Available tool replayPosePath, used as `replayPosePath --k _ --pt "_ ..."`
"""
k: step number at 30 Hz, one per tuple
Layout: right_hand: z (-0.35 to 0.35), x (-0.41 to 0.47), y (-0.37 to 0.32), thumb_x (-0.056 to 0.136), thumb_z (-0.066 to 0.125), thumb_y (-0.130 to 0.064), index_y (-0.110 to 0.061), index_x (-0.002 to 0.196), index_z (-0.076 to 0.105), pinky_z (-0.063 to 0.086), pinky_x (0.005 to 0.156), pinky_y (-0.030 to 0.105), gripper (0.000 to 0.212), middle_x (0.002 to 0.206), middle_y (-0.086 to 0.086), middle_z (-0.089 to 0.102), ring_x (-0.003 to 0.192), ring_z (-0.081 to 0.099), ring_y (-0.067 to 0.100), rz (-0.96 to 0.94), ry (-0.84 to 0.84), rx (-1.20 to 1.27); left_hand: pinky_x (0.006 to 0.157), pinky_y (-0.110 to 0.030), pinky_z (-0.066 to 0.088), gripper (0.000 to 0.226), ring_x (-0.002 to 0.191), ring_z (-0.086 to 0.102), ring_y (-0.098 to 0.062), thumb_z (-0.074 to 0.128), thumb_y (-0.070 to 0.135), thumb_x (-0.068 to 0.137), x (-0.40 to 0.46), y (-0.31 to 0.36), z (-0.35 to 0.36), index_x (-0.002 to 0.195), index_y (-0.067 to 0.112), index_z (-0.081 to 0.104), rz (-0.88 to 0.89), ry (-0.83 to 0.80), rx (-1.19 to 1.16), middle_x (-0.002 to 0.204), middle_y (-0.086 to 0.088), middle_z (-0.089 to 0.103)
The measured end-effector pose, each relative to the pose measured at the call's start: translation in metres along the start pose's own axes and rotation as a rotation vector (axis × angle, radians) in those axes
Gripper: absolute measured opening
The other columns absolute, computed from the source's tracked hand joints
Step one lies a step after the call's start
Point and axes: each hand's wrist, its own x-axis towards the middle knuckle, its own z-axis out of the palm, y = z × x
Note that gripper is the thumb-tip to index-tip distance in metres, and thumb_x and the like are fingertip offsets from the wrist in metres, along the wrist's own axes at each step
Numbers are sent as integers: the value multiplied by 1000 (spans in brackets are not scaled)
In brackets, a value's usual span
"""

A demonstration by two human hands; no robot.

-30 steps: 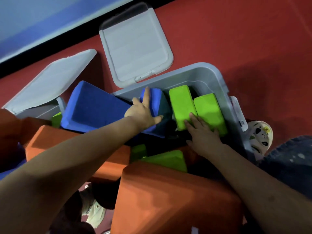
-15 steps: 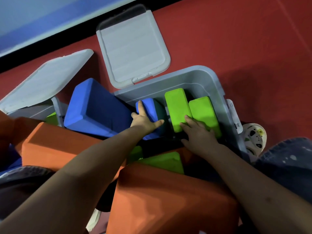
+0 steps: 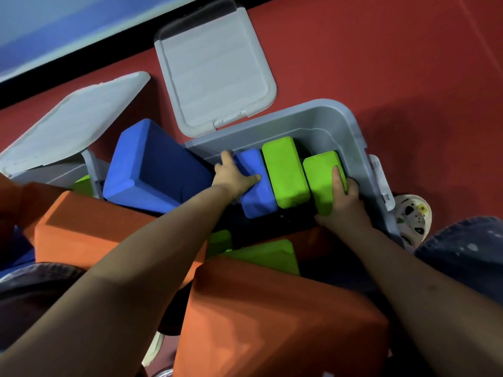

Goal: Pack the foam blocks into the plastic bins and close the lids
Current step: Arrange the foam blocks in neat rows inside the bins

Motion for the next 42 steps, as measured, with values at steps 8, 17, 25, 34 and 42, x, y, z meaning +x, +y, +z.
replayPosePath --k 8,17,25,34,42 --pt "-9 7 -18 75 73 -30 -31 150 20 34 105 42 91 145 21 22 122 39 44 -146 184 -4 79 -46 57 97 110 56 -37 75 24 80 0 0 -2 150 35 9 15 -110 -37 141 -13 36" --pt "-13 37 -10 92 48 -48 -40 149 10 13 118 41 70 157 18 -5 143 11 41 -87 -142 6 116 -34 27 70 140 27 -32 61 46 86 4 8 0 146 45 25 179 -65 170 154 -10 8" --pt "-8 6 -83 92 48 -49 -43 148 13 14 114 51 67 160 4 -10 146 4 29 -434 -79 -261 109 -34 35 56 129 43 -34 56 28 89 -22 39 -31 142 19 42 282 59 262 141 -17 40" --pt "-20 -23 -115 94 51 -40 -27 150 20 14 116 29 65 158 17 4 147 8 26 -380 -239 -151 106 -52 28 62 132 33 -38 55 49 84 -52 18 -170 137 21 40 108 532 424 145 -14 31" --pt "-21 -29 -185 92 50 -52 -31 144 34 44 93 37 59 147 -7 39 128 46 19 -110 -539 203 101 -41 37 88 131 39 -36 64 44 78 -51 -20 -177 150 32 14 1 158 0 149 -14 30"
